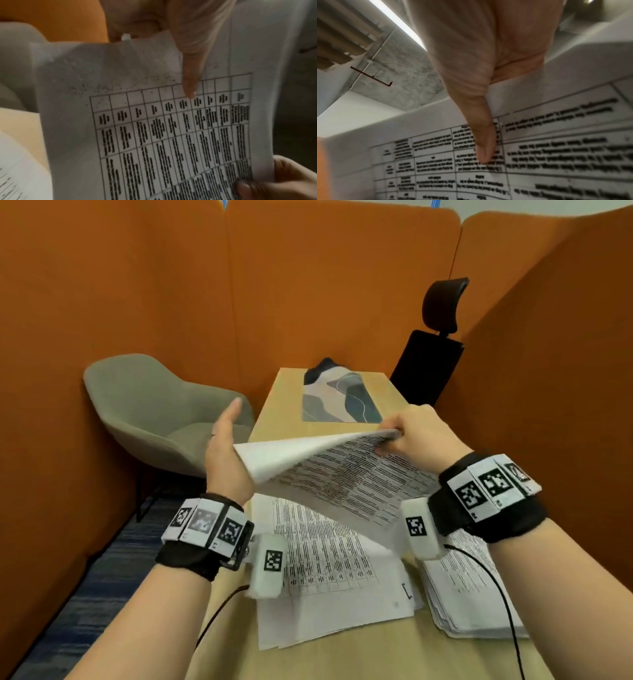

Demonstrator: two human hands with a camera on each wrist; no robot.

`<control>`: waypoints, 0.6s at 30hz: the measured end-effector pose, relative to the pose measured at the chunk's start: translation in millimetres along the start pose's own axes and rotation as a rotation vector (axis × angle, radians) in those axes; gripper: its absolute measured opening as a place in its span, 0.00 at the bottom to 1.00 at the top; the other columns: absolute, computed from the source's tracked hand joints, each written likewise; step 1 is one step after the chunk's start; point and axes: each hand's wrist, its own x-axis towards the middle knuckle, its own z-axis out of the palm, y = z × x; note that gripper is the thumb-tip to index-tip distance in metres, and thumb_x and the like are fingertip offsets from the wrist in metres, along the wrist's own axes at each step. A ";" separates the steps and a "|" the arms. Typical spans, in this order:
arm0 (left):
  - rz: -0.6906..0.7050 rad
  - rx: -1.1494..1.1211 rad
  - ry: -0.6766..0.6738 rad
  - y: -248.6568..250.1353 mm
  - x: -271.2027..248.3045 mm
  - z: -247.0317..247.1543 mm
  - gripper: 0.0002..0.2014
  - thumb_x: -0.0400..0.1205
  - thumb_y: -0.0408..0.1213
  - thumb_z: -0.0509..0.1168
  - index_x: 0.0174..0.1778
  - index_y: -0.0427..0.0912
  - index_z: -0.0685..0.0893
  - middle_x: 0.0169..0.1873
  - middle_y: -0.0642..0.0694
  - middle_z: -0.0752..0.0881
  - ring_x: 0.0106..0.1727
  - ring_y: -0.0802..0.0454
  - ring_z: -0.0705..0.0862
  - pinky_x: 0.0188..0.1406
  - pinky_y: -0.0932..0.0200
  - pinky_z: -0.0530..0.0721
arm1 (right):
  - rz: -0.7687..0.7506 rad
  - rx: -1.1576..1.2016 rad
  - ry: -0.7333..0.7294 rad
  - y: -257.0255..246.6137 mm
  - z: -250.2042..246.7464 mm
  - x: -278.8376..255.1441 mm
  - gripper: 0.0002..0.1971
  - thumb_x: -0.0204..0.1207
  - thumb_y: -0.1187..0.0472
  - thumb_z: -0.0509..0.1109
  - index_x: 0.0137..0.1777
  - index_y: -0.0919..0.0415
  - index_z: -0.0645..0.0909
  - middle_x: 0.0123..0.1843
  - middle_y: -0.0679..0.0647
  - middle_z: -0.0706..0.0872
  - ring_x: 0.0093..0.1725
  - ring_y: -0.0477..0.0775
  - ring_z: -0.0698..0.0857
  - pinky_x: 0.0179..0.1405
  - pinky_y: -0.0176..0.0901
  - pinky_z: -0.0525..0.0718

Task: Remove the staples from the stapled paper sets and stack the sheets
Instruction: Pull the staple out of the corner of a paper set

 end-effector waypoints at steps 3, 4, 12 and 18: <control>-0.018 -0.038 -0.116 -0.3 -5.6 -2.0 0.14 0.59 0.47 0.78 0.39 0.61 0.87 0.42 0.53 0.89 0.46 0.53 0.86 0.50 0.53 0.84 | 0.028 -0.019 0.000 -0.1 -1.8 0.5 0.07 0.69 0.67 0.77 0.38 0.55 0.83 0.26 0.45 0.75 0.28 0.41 0.72 0.23 0.31 0.63; -0.015 -0.054 -0.154 -1.1 -9.0 -1.9 0.10 0.59 0.48 0.78 0.34 0.61 0.88 0.36 0.53 0.89 0.42 0.54 0.86 0.45 0.54 0.85 | 0.025 -0.027 0.015 0.8 -2.7 0.4 0.03 0.69 0.67 0.77 0.41 0.60 0.86 0.27 0.47 0.77 0.29 0.43 0.73 0.24 0.31 0.64; -0.099 -0.186 -0.235 -9.3 -31.2 9.9 0.02 0.76 0.31 0.69 0.40 0.41 0.87 0.30 0.58 0.90 0.34 0.65 0.87 0.32 0.72 0.82 | 0.045 -0.090 0.028 13.6 -1.6 1.9 0.11 0.66 0.61 0.80 0.49 0.60 0.88 0.30 0.44 0.77 0.35 0.48 0.76 0.34 0.39 0.72; -0.189 -0.258 -0.119 -21.3 -29.3 -3.1 0.08 0.75 0.40 0.69 0.44 0.39 0.87 0.39 0.47 0.92 0.42 0.51 0.90 0.42 0.56 0.87 | 0.202 -0.059 0.244 59.6 -7.1 -4.7 0.12 0.62 0.51 0.82 0.35 0.58 0.85 0.33 0.56 0.84 0.37 0.55 0.81 0.34 0.46 0.79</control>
